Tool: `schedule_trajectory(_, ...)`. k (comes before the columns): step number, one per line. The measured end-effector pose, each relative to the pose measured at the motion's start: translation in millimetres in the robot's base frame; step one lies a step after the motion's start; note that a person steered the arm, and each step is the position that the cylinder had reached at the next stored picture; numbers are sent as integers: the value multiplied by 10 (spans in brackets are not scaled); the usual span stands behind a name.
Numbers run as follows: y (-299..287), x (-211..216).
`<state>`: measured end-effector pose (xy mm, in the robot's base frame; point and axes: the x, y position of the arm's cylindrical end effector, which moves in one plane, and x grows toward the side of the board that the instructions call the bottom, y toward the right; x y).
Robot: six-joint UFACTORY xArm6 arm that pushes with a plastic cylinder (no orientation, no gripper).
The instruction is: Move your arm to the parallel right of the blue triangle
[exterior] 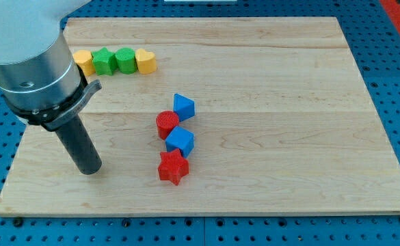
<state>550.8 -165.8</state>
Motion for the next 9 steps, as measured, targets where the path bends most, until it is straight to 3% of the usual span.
schedule_trajectory(1, -89, -8)
schedule_trajectory(3, -927, -379)
schedule_trajectory(4, -718, -740)
schedule_trajectory(7, 858, -1895)
schedule_trajectory(9, 2471, -1883)
